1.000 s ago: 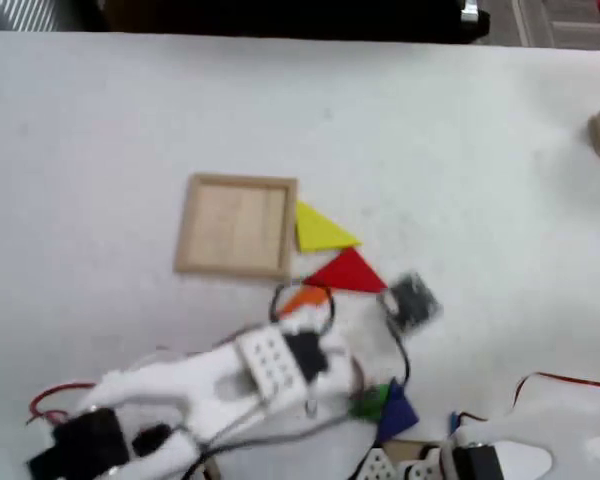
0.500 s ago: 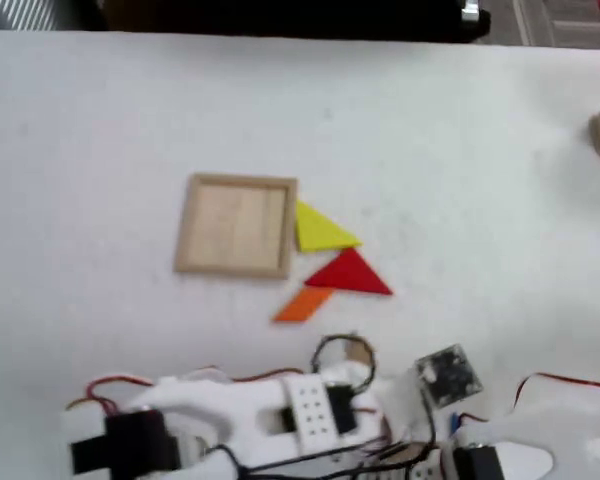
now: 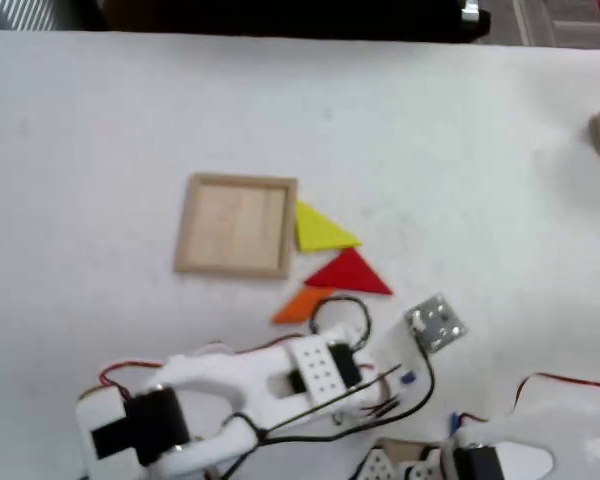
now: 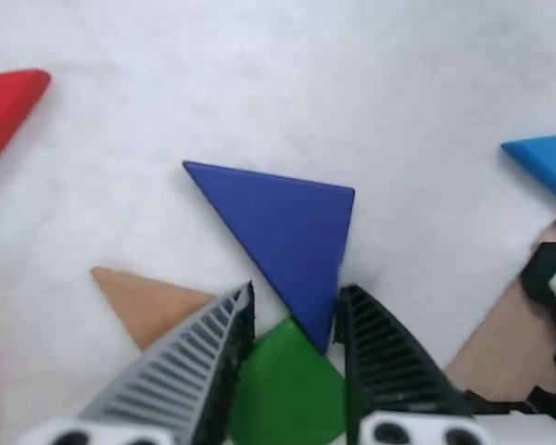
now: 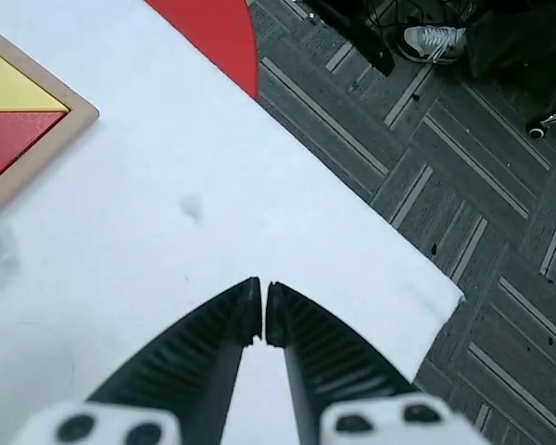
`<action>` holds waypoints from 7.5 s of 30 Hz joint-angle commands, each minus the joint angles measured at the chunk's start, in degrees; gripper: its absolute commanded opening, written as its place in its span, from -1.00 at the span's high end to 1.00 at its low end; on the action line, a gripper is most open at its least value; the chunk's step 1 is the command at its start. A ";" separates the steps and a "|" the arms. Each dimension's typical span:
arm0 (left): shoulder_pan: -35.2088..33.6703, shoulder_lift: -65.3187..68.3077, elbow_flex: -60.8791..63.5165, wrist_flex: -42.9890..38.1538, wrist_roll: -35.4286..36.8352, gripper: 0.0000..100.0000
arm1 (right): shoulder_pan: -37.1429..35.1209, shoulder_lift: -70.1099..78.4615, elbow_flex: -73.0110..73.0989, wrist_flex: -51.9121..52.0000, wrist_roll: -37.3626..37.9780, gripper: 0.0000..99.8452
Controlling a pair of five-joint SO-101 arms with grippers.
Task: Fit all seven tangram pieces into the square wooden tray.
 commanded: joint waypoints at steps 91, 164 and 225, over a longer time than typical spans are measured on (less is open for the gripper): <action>-27.30 16.84 -35.87 4.40 -0.26 0.95 | -3.74 -36.26 47.91 15.78 7.47 0.97; -43.91 9.63 -33.76 -1.32 -5.36 0.95 | -57.63 -94.02 158.51 -25.27 12.92 0.97; -50.51 9.71 -33.58 -5.80 -5.54 0.95 | -62.02 -69.23 134.15 -21.32 2.37 0.97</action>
